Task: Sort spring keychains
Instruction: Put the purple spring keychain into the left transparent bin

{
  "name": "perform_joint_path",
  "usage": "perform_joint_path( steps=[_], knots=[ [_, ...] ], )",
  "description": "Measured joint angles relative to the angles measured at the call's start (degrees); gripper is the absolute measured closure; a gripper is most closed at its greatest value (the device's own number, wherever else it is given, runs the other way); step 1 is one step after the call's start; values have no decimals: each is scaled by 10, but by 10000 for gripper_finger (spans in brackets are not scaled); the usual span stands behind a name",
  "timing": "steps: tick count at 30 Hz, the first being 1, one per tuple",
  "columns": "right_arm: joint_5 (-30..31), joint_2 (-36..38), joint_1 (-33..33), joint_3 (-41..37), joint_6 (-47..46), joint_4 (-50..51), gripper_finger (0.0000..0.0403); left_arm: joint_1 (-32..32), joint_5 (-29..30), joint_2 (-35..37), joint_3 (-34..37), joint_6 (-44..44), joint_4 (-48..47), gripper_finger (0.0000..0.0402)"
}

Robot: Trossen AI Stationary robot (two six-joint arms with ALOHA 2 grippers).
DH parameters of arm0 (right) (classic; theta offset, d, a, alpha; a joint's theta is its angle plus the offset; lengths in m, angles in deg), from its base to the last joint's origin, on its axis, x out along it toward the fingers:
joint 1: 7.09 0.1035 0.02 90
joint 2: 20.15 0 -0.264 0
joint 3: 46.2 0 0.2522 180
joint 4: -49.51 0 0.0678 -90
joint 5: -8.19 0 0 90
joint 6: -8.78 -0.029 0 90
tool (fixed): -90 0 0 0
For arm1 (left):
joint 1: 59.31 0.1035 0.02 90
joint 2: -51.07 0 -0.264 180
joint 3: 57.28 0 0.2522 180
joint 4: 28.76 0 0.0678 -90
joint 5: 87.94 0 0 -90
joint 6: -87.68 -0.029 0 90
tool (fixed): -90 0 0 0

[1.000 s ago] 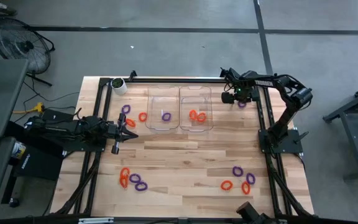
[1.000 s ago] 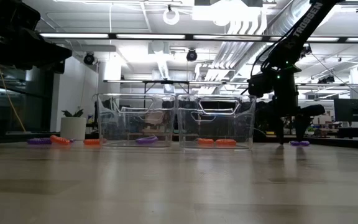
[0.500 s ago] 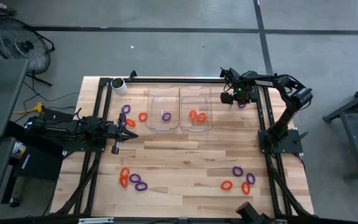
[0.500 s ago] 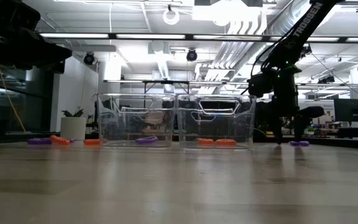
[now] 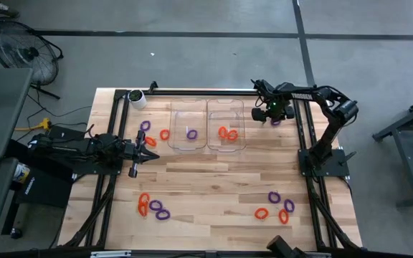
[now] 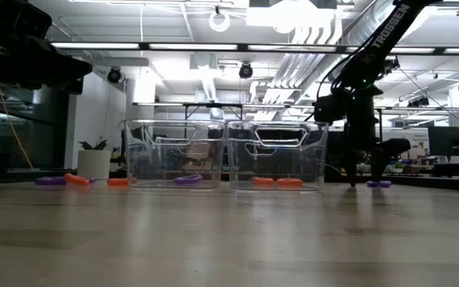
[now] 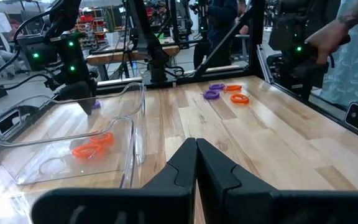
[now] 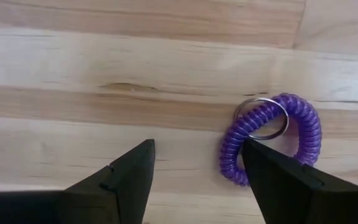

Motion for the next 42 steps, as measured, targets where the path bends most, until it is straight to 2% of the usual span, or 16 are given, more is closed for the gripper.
perform_joint_path(
  steps=[6,19,27,42],
  knots=[
    [5,-7,10,0,-6,-6,221,0,0,0,0,0,0,401],
    [1,-8,10,-2,21,-11,385,0,0,0,0,0,0,401],
    [-1,4,10,-5,37,-12,398,0,0,0,0,0,0,401],
    [21,121,23,-6,33,-12,402,0,0,0,0,0,0,401]
  ],
)
